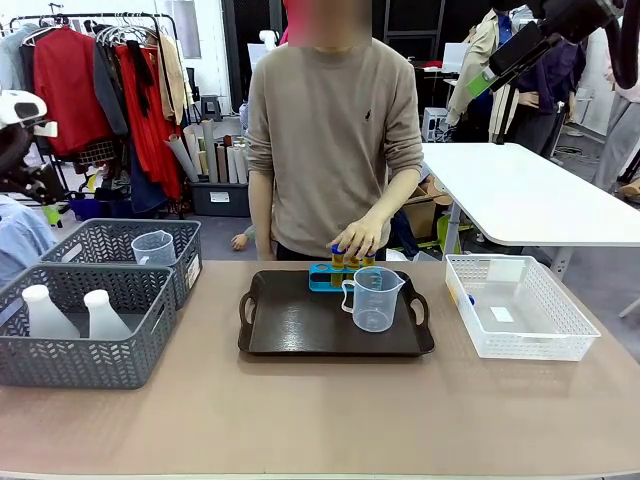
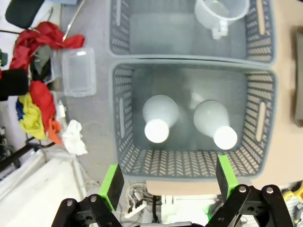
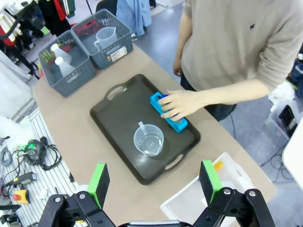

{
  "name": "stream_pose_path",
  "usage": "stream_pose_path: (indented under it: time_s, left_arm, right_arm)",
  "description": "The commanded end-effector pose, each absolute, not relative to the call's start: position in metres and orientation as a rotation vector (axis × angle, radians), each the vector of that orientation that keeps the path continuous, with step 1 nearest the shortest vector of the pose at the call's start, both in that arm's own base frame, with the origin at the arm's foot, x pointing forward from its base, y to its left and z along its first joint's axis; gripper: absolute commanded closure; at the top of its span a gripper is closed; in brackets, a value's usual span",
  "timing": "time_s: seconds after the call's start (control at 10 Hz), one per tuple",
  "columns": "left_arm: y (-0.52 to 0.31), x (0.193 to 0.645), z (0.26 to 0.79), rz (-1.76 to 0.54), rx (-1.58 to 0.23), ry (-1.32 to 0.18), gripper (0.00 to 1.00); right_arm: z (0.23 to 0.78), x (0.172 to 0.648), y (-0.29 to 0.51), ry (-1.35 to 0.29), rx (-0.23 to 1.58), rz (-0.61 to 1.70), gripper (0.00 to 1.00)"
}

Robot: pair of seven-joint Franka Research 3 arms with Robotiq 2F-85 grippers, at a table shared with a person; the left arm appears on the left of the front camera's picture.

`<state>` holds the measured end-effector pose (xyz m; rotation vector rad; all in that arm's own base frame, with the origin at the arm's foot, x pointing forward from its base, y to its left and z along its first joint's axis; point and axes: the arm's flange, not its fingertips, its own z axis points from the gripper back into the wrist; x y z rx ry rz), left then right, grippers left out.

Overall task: Prepare the laboratory tools.
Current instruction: Pick up one Small flask and place it on the Handle tray.

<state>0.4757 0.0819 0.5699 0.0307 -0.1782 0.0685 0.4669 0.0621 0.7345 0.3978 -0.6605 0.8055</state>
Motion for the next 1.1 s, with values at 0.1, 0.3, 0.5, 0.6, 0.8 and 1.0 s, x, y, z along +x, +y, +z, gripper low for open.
stream_pose_path:
  time_s: [0.1, 0.3, 0.5, 0.6, 0.8, 1.0]
  left_arm:
    - [0.096, 0.477, 0.528, 0.103, -0.043, -0.17, 0.0]
    - [0.1, 0.475, 0.49, 0.123, -0.027, -0.133, 0.0]
    - [0.098, 0.467, 0.465, 0.151, 0.008, -0.147, 0.0]
    - [0.1, 0.468, 0.452, 0.163, 0.041, -0.177, 0.0]
    - [0.102, 0.469, 0.437, 0.164, 0.037, -0.163, 0.0]
    - [0.105, 0.472, 0.429, 0.149, 0.03, -0.15, 0.0]
  right_arm:
    - [0.736, 0.466, 0.062, -0.663, 0.399, 0.808, 0.0]
    - [0.736, 0.466, 0.062, -0.663, 0.399, 0.808, 0.0]
    - [0.736, 0.466, 0.062, -0.663, 0.399, 0.808, 0.0]
    - [0.736, 0.466, 0.062, -0.663, 0.399, 0.808, 0.0]
    - [0.736, 0.466, 0.062, -0.663, 0.399, 0.808, 0.0]
    - [0.736, 0.466, 0.062, -0.663, 0.399, 0.808, 0.0]
